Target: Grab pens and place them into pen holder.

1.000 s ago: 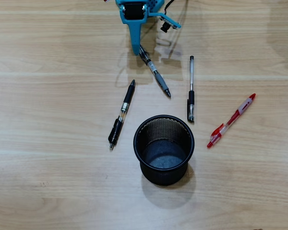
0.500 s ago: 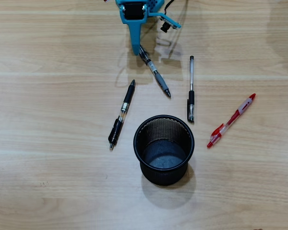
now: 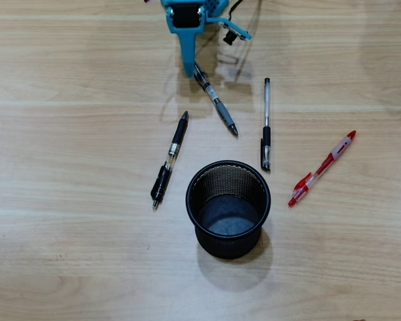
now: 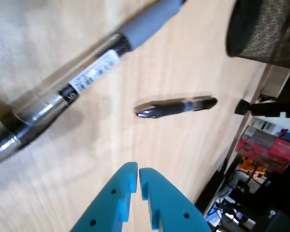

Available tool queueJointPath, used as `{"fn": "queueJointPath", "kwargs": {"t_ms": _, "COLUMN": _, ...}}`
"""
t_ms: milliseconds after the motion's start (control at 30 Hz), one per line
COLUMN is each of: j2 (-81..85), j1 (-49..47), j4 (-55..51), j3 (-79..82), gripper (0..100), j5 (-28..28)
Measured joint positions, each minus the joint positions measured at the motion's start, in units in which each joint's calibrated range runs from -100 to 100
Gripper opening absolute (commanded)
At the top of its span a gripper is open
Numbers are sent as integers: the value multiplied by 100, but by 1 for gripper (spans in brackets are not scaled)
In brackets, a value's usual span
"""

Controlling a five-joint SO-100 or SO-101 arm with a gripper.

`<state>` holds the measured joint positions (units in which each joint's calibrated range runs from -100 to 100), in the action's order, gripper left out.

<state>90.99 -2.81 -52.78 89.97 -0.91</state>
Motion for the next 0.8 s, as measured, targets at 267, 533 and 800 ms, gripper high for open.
{"fn": "queueJointPath", "kwargs": {"t_ms": 267, "j2": -2370, "j1": 0, "j4": 17, "j3": -2369, "gripper": 2, "j5": 156}}
{"fn": "queueJointPath", "kwargs": {"t_ms": 533, "j2": -4206, "j1": 0, "j4": 17, "j3": -4419, "gripper": 2, "j5": 1784}}
{"fn": "queueJointPath", "kwargs": {"t_ms": 800, "j2": -5905, "j1": 0, "j4": -544, "j3": -6344, "gripper": 2, "j5": 3241}}
